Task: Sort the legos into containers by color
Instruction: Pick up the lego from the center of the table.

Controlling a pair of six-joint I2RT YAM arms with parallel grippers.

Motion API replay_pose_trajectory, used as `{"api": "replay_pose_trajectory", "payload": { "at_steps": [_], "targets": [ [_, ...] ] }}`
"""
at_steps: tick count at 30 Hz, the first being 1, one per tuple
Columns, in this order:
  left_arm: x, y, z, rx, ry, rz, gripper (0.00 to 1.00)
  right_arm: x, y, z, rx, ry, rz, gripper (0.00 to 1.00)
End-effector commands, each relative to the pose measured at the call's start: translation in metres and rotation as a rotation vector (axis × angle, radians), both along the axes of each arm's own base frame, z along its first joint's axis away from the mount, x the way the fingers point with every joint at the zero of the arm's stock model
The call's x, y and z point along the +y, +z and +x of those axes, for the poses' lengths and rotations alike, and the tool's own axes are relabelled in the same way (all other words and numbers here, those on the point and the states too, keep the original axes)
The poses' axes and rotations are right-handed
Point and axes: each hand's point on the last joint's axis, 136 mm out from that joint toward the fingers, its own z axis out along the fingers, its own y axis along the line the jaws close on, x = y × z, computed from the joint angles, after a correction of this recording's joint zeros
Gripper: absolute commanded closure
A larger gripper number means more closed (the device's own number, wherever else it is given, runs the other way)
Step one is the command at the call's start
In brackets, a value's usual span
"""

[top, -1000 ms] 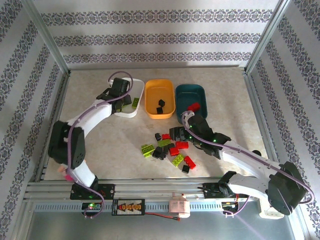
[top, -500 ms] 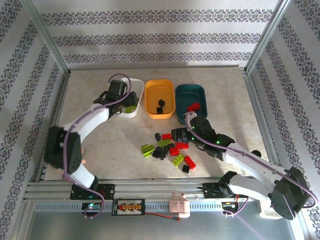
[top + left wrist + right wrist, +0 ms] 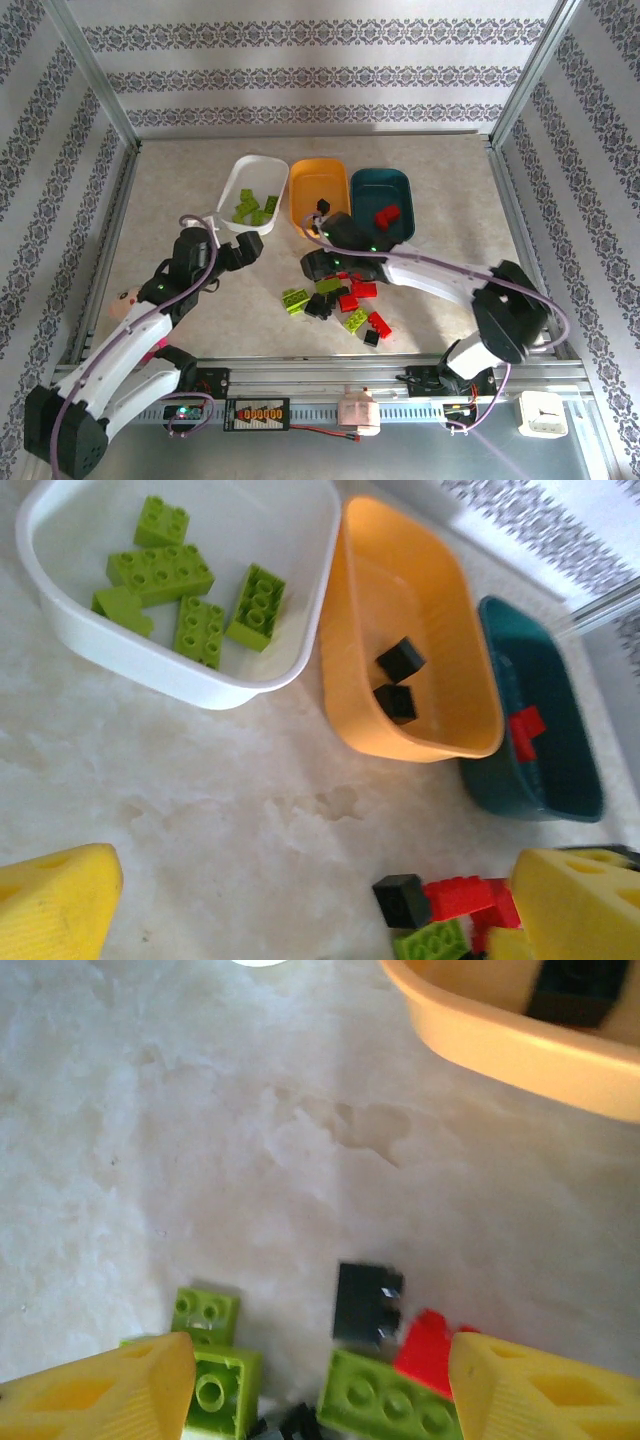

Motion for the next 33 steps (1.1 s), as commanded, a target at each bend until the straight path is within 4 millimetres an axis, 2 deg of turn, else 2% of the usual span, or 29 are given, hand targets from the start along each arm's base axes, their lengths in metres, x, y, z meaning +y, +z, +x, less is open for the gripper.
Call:
{"api": "replay_pose_trajectory", "payload": {
  "at_steps": [1,7,17,21,23,26,29,33],
  "targets": [
    [0.006,0.0,-0.012,0.002,0.019,-0.032,0.0,-0.003,-0.027,0.0,0.045,0.048,-0.155,0.34],
    [0.006,0.009,-0.021,-0.071,0.01,-0.079,0.0,0.003,-0.053,0.009,0.066,0.076,-0.283,0.4],
    [-0.002,0.004,-0.019,-0.087,-0.031,-0.109,0.0,0.008,-0.074,0.004,0.097,0.108,-0.354,0.54],
    [-0.002,0.008,-0.018,-0.092,-0.039,-0.122,0.0,0.011,-0.073,0.002,0.103,0.106,-0.329,0.68],
    [-0.002,0.009,-0.018,-0.09,-0.039,-0.125,0.0,0.017,-0.064,0.004,0.081,0.112,-0.285,0.74],
    [-0.002,0.01,-0.017,-0.08,-0.052,-0.112,0.0,0.024,-0.038,0.009,0.029,0.106,-0.213,0.78],
    [-0.002,0.012,-0.018,-0.079,-0.063,-0.094,0.0,0.03,-0.002,0.016,-0.031,0.094,-0.118,0.8],
    [-0.002,0.011,-0.017,-0.073,-0.07,-0.071,0.0,0.017,0.05,0.043,-0.115,0.014,-0.005,0.81]
  ]
}}
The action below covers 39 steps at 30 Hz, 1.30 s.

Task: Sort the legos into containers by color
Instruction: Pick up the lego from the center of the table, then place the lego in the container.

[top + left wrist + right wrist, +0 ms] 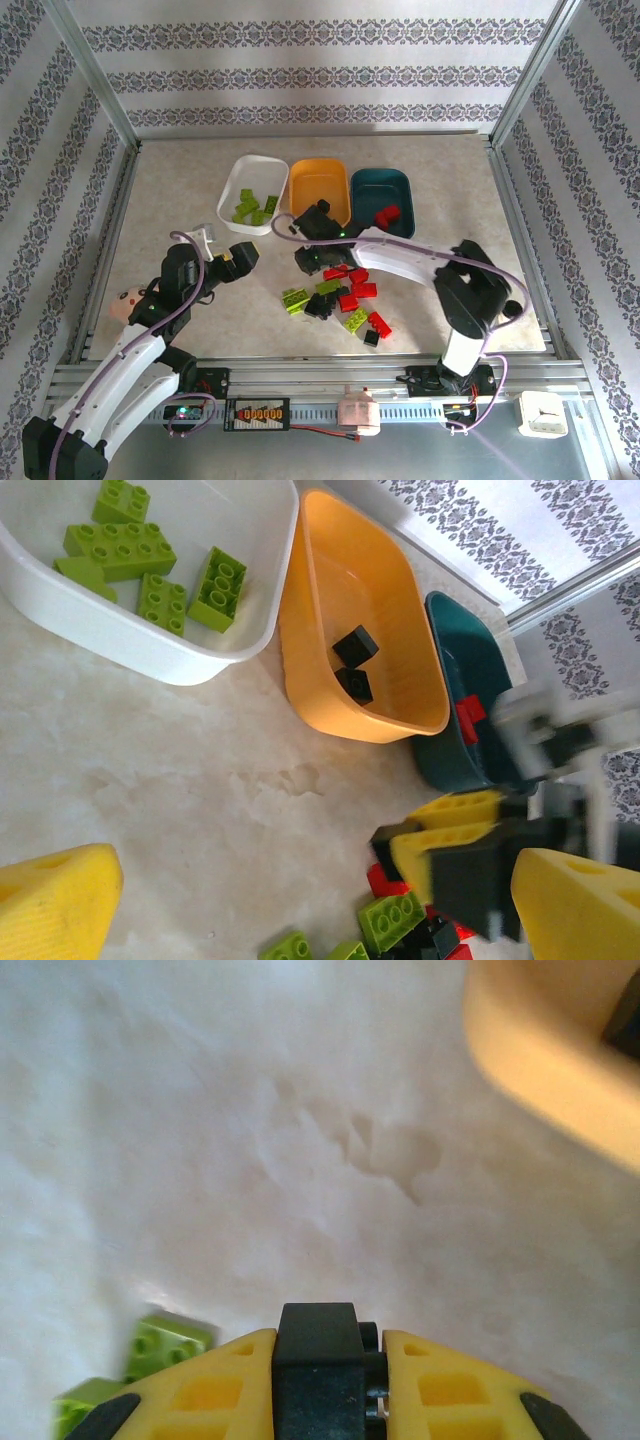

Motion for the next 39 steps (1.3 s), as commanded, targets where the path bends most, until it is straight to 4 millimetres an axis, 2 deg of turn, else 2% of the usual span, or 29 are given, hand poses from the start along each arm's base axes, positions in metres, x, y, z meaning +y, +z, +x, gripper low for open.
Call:
{"api": "replay_pose_trajectory", "payload": {
  "at_steps": [1,3,5,9,13,14,16,18,20,25,31,35,39],
  "targets": [
    [-0.001,0.012,0.003,-0.026,-0.021,0.023,0.0,-0.01,0.058,0.035,-0.106,-0.085,0.143,0.81],
    [-0.001,0.005,0.003,-0.001,-0.022,0.025,0.0,-0.021,0.07,0.056,-0.12,-0.136,0.166,0.81],
    [-0.006,0.0,0.004,0.017,-0.042,0.016,0.0,-0.031,0.068,0.077,-0.12,-0.187,0.155,0.81],
    [-0.018,-0.008,0.005,0.058,-0.099,-0.008,0.01,-0.045,0.046,0.115,-0.077,-0.271,0.137,0.81],
    [-0.034,-0.018,0.003,0.12,-0.186,-0.02,0.06,-0.044,0.025,0.139,-0.047,-0.297,0.108,0.79],
    [-0.039,-0.021,0.002,0.134,-0.209,-0.017,0.07,-0.043,0.023,0.143,-0.044,-0.3,0.102,0.76],
    [-0.049,-0.028,0.0,0.168,-0.254,0.008,0.08,-0.043,0.016,0.151,-0.037,-0.313,0.09,0.56],
    [-0.058,-0.035,-0.003,0.2,-0.3,0.044,0.1,-0.043,0.016,0.157,-0.031,-0.316,0.094,0.42],
    [-0.068,-0.043,-0.008,0.236,-0.345,0.084,0.12,-0.044,0.021,0.158,-0.033,-0.317,0.112,0.36],
    [-0.089,-0.063,-0.02,0.305,-0.447,0.203,0.13,-0.052,0.038,0.141,-0.059,-0.311,0.153,0.33],
    [-0.108,-0.089,-0.038,0.33,-0.539,0.395,0.12,-0.073,0.029,0.105,-0.046,-0.316,0.16,0.32],
    [-0.114,-0.105,-0.046,0.326,-0.596,0.549,0.12,-0.083,0.026,0.087,-0.043,-0.321,0.171,0.32],
    [-0.113,-0.127,-0.048,0.387,-0.621,0.651,0.2,-0.089,0.025,0.079,-0.043,-0.327,0.175,0.32]
  ]
}}
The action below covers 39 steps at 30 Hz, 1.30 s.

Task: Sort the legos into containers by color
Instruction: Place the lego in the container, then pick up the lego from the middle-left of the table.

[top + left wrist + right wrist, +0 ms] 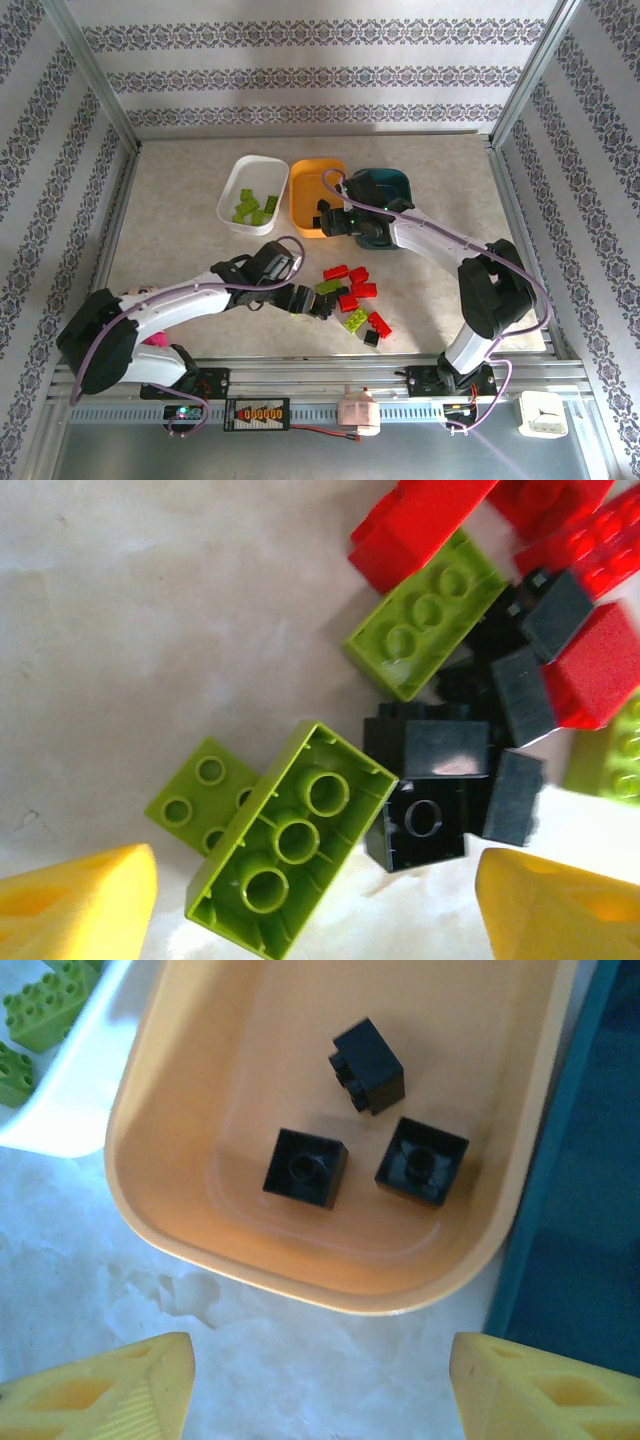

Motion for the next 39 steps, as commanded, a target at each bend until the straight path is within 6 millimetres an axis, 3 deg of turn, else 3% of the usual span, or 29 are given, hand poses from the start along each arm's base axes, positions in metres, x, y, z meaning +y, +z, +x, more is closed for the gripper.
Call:
{"api": "replay_pose_trajectory", "payload": {
  "at_steps": [1,7,16,20,25,29,33,36,39],
  "targets": [
    [0.01,-0.015,0.002,-0.008,-0.041,0.143,0.22,-0.003,0.012,0.0,-0.029,-0.019,0.043,0.32],
    [-0.003,-0.019,0.007,-0.034,-0.078,0.174,0.28,-0.006,0.016,0.001,-0.041,-0.024,0.049,0.32],
    [0.0,-0.032,-0.003,0.004,-0.084,0.215,0.47,-0.012,0.015,0.002,-0.041,-0.038,0.055,0.32],
    [0.002,-0.037,-0.007,0.014,-0.085,0.238,0.46,-0.012,0.015,0.002,-0.042,-0.043,0.063,0.32],
    [0.001,-0.031,-0.003,-0.006,-0.072,0.235,0.61,-0.012,0.02,0.003,-0.052,-0.044,0.069,0.32],
    [-0.002,-0.003,0.009,-0.081,-0.029,0.184,0.73,-0.015,0.023,0.001,-0.059,-0.047,0.07,0.32],
    [-0.002,0.054,0.041,-0.211,0.069,0.046,0.74,-0.018,0.025,-0.008,-0.061,-0.049,0.084,0.32],
    [0.016,0.095,0.078,-0.286,0.197,-0.06,0.74,-0.02,0.022,-0.017,-0.053,-0.048,0.099,0.32],
    [0.052,0.116,0.123,-0.316,0.368,-0.129,0.77,-0.02,0.017,-0.028,-0.04,-0.039,0.101,0.32]
  ]
}}
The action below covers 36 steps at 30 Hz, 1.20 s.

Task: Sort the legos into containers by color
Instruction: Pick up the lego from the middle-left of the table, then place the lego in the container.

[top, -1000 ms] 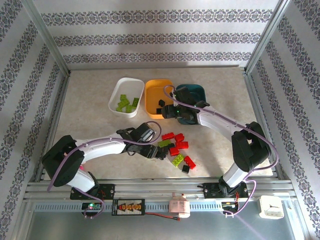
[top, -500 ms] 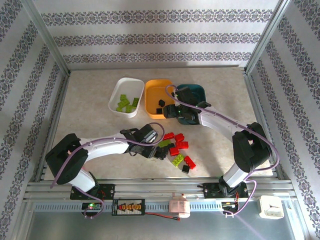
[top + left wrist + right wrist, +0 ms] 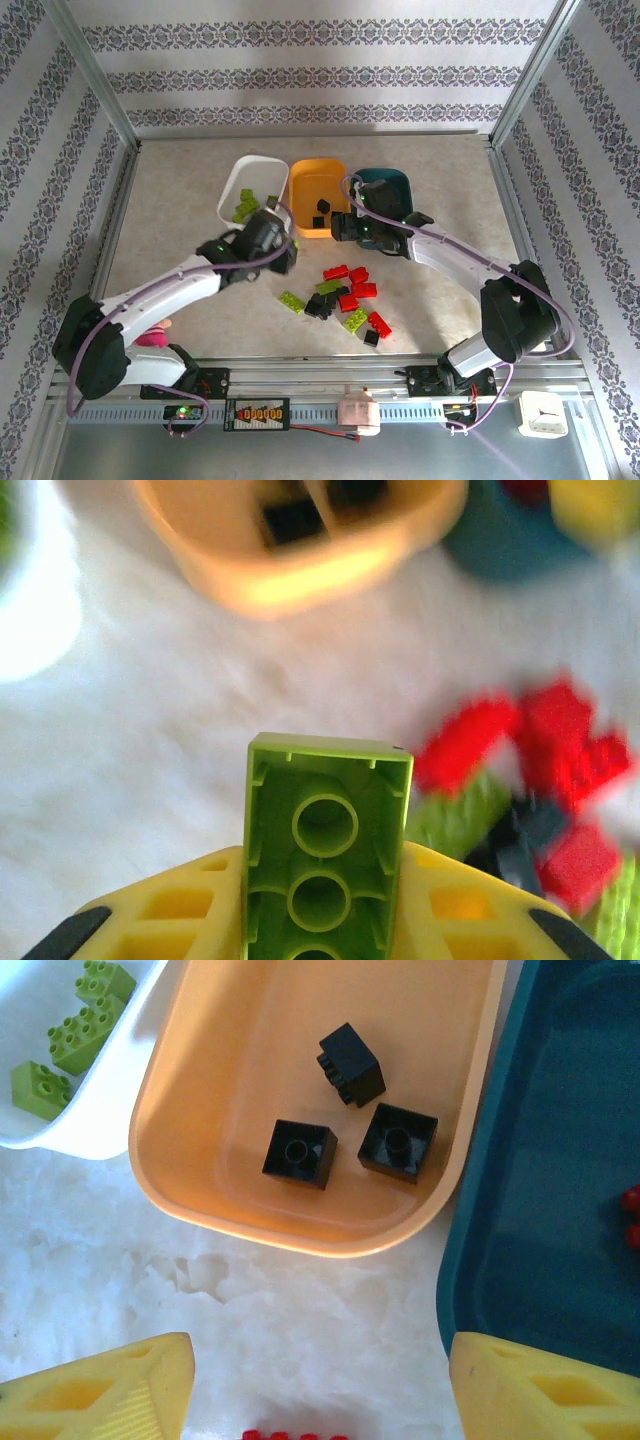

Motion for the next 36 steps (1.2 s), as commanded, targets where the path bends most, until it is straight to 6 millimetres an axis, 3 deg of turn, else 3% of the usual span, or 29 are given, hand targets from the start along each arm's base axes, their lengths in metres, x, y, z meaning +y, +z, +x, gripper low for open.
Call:
{"api": "replay_pose_trajectory", "payload": {
  "at_steps": [1,5,11,16,20,24,28,32,36],
  "targets": [
    [0.033,0.025,0.049,-0.055,0.176,-0.12,0.78,-0.002,-0.002,-0.013,0.011,0.0,0.027,0.32],
    [0.067,0.007,0.104,0.005,0.313,-0.178,0.81,0.0,-0.009,-0.03,0.021,0.024,0.025,0.32],
    [0.081,-0.032,0.166,0.097,0.398,-0.149,0.85,0.008,-0.014,-0.059,0.02,0.08,0.023,0.32],
    [0.084,-0.05,0.199,0.121,0.438,-0.127,0.84,0.019,-0.02,-0.084,0.021,0.146,0.022,0.32],
    [0.088,-0.064,0.216,0.164,0.458,-0.105,0.77,0.032,-0.022,-0.106,0.021,0.219,0.016,0.31],
    [0.09,-0.065,0.228,0.183,0.458,-0.102,0.6,0.046,-0.022,-0.12,0.012,0.276,0.01,0.31],
    [0.081,-0.038,0.233,0.156,0.429,-0.158,0.42,0.061,-0.019,-0.127,0.002,0.329,0.005,0.3],
    [0.068,0.024,0.223,0.051,0.379,-0.284,0.31,0.078,-0.017,-0.13,0.004,0.381,-0.002,0.3],
    [0.061,0.085,0.189,-0.058,0.323,-0.373,0.22,0.096,-0.023,-0.13,0.016,0.435,-0.035,0.3]
  ]
}}
